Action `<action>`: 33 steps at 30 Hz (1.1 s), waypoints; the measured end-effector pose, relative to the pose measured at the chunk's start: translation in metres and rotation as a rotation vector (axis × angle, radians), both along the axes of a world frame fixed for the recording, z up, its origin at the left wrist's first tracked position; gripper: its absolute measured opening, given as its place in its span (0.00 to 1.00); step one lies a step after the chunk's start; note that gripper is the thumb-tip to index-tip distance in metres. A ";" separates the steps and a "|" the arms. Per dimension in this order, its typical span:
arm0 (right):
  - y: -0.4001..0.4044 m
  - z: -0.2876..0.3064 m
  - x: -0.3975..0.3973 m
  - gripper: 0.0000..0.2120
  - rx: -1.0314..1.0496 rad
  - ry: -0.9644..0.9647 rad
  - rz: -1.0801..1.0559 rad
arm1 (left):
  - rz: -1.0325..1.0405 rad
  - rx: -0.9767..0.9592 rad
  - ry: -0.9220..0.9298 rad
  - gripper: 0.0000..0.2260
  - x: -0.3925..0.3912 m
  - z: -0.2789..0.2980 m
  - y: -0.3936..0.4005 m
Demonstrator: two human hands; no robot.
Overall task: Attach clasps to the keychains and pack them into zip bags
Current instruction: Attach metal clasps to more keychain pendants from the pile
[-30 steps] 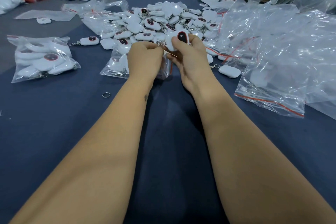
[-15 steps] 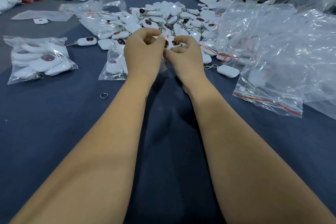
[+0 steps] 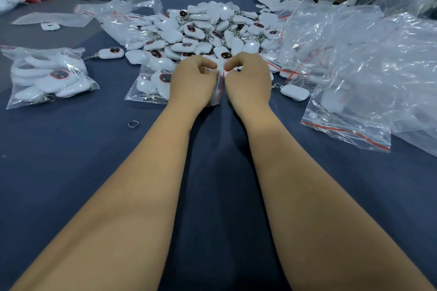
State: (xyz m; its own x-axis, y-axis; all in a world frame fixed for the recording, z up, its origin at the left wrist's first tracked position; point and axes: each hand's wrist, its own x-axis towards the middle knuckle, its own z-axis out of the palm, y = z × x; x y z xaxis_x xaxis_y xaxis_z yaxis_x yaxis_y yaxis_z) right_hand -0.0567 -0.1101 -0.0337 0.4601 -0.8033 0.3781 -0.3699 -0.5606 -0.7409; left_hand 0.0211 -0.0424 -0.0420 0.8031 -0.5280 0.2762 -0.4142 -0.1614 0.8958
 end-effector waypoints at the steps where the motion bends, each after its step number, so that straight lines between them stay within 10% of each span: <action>1: -0.003 0.000 -0.002 0.18 -0.037 0.042 -0.032 | 0.003 0.039 -0.030 0.07 0.000 -0.001 0.000; 6: -0.010 -0.008 0.000 0.27 -0.079 0.289 0.047 | 0.103 0.167 -0.176 0.09 0.000 -0.002 0.003; 16: -0.013 -0.011 0.006 0.14 -0.264 0.485 -0.039 | 0.195 0.231 -0.308 0.15 -0.002 0.002 0.007; 23: 0.000 0.003 0.005 0.15 0.325 -0.314 0.201 | -0.152 -0.288 0.146 0.14 -0.012 0.011 0.003; 33: -0.004 0.001 0.009 0.11 0.658 -0.389 0.307 | -0.214 -0.176 0.314 0.10 -0.004 0.007 0.002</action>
